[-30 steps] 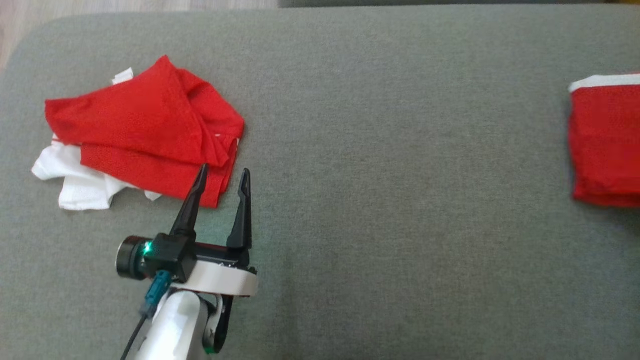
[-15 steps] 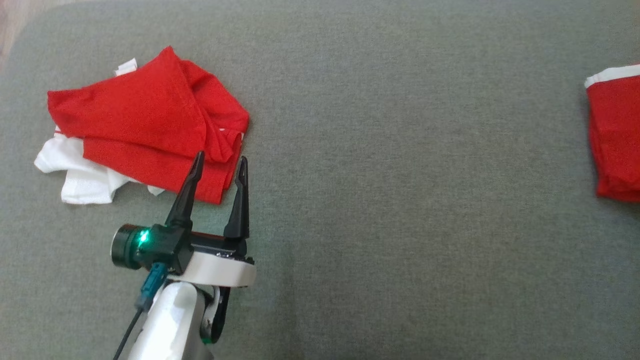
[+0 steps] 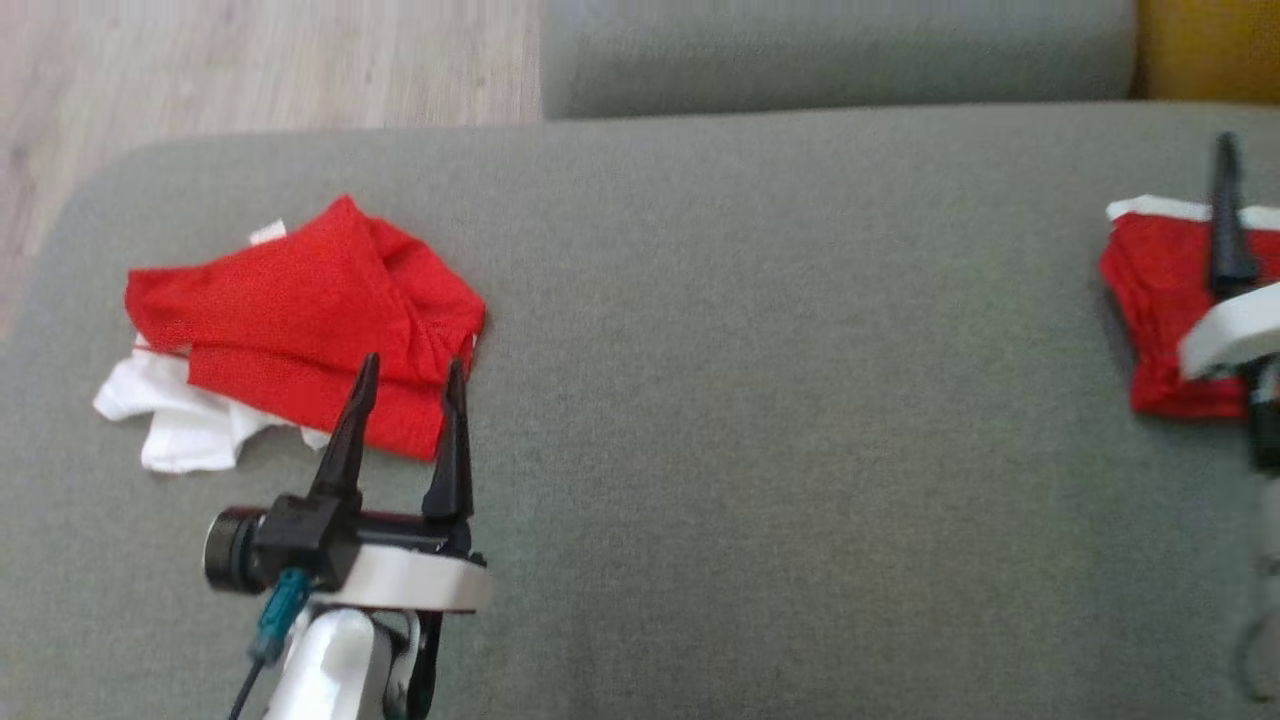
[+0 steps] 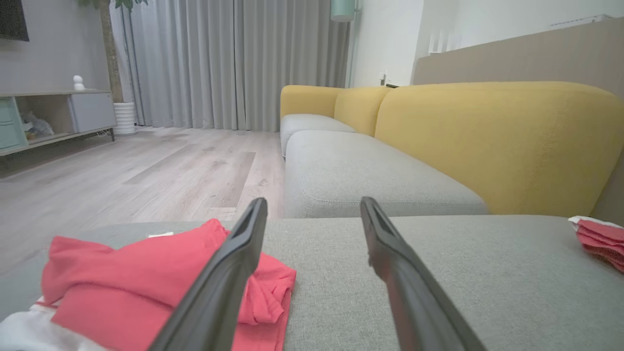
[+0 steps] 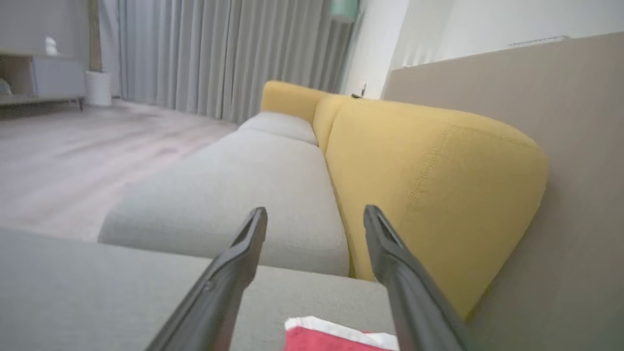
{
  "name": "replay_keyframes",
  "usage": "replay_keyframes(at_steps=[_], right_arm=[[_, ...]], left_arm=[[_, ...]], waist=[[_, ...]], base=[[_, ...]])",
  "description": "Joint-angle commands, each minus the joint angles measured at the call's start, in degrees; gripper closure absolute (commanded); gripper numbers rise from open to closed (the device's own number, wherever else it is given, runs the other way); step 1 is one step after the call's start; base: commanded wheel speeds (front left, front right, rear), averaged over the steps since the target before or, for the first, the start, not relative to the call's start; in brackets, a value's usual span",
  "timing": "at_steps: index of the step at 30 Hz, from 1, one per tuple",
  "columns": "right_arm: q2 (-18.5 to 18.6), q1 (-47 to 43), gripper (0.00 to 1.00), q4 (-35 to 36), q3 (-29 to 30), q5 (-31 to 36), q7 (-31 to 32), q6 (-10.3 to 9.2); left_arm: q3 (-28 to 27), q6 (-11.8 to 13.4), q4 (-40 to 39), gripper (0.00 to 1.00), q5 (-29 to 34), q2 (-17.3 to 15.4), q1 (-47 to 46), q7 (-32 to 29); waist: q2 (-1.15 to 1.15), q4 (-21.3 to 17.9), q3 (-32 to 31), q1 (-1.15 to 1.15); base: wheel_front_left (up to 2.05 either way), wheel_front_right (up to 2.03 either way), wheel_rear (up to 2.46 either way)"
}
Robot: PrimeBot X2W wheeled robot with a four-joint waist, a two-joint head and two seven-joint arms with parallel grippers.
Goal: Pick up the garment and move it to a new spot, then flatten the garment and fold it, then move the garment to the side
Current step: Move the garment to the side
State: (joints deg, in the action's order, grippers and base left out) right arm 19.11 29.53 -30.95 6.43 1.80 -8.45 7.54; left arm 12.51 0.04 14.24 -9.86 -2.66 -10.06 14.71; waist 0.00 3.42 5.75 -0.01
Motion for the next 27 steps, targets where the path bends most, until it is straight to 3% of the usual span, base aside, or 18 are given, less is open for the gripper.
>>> replay_keyframes(at_steps=[1, 7, 11, 20, 27], right_arm=[[-3.82, -1.96, 0.0, 6.35, -0.43, -1.19, -1.01, -0.05], [-12.22, -10.15, 0.0, 15.55, -0.47, -3.66, -2.4, -0.05], [-15.29, -16.69, 0.0, 19.97, -0.65, -3.46, -4.08, -0.05], [-16.21, -28.82, 0.0, 21.55, -1.59, -4.37, -6.45, -0.05], [-16.22, -32.07, 0.0, 23.83, -2.13, -6.65, -6.53, -0.05]], left_arm=[[-2.53, 0.43, -2.47, 0.0, -0.26, -0.21, -0.25, 0.29], [-2.86, 0.86, -3.03, 0.0, -0.5, -0.21, 1.94, 0.29], [-3.24, 1.2, -3.29, 0.0, -0.57, -0.21, 3.47, 0.29], [-3.96, 2.22, -2.7, 0.0, -0.35, -0.21, 7.34, 0.29], [-4.28, 2.07, -2.79, 0.0, -0.39, -0.21, 8.54, 0.29]], waist=[[0.0, -1.06, -3.88, 0.01], [0.0, -1.74, -6.73, 0.01], [0.0, -1.88, -7.52, 0.01], [0.0, -1.42, -7.91, 0.01], [0.0, -1.54, -7.88, 0.01]], base=[[0.0, 0.0, 0.0], [0.0, 0.0, 0.0], [0.0, 0.0, 0.0], [0.0, 0.0, 0.0], [0.0, 0.0, 0.0]])
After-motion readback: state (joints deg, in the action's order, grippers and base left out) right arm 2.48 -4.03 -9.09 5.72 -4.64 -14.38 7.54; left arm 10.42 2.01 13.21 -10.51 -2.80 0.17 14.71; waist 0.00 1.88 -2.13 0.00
